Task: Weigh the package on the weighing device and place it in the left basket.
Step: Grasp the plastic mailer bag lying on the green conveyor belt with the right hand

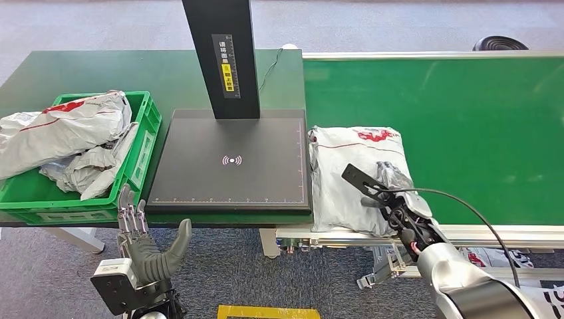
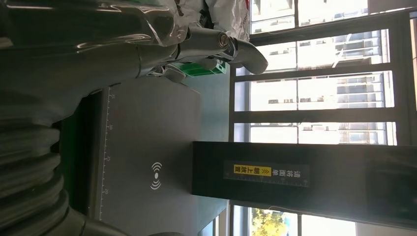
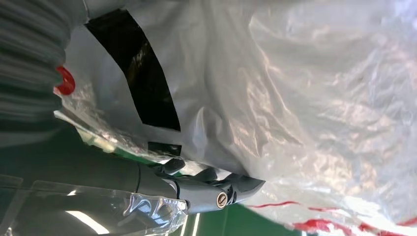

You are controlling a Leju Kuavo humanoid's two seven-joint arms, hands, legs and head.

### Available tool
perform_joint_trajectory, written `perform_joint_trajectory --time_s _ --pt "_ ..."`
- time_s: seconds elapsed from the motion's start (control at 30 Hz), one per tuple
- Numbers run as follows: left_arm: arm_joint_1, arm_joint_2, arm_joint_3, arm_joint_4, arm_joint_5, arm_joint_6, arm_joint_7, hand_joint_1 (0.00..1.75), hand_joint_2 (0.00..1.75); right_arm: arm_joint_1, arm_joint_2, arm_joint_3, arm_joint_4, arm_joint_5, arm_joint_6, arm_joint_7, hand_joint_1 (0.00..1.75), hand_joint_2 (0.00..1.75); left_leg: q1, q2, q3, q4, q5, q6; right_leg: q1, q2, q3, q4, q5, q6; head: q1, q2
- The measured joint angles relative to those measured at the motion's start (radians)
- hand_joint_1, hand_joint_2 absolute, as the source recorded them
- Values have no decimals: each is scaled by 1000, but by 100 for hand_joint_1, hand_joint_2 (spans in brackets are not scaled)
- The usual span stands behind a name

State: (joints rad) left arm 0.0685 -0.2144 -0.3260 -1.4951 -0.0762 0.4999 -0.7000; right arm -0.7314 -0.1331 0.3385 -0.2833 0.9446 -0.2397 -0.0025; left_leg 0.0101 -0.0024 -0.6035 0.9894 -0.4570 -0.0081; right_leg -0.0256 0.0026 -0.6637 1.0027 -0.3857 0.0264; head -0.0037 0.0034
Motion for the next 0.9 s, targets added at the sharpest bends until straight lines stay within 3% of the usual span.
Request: perform_joint_trajectory --time_s 0.37,0.4,0.5,0.53,0.9 --pt "0 -8 11 0 -10 1 0 0 175 55 69 -48 7 -36 15 -12 2 175 0 3 2 0 0 0 0 1 0 0 0 0 0 0" --pt "-1 -9 12 0 -11 1 0 0 175 58 75 -52 7 -39 15 -15 28 175 0 3 2 0 0 0 0 2 0 0 0 0 0 0" --pt "-2 -13 15 1 -14 0 0 0 175 65 89 -65 7 -47 17 -23 147 175 0 4 3 0 -1 0 0 3 1 0 0 0 0 0" --pt "-2 -15 16 2 -15 -2 0 0 175 67 93 -68 8 -49 17 -25 163 175 0 4 3 0 -1 -1 0 3 1 0 0 0 0 0" --pt "-10 -27 26 15 -23 -10 0 0 175 69 104 -102 8 -60 14 -44 173 175 0 4 6 0 -1 -1 0 3 4 0 0 0 0 0"
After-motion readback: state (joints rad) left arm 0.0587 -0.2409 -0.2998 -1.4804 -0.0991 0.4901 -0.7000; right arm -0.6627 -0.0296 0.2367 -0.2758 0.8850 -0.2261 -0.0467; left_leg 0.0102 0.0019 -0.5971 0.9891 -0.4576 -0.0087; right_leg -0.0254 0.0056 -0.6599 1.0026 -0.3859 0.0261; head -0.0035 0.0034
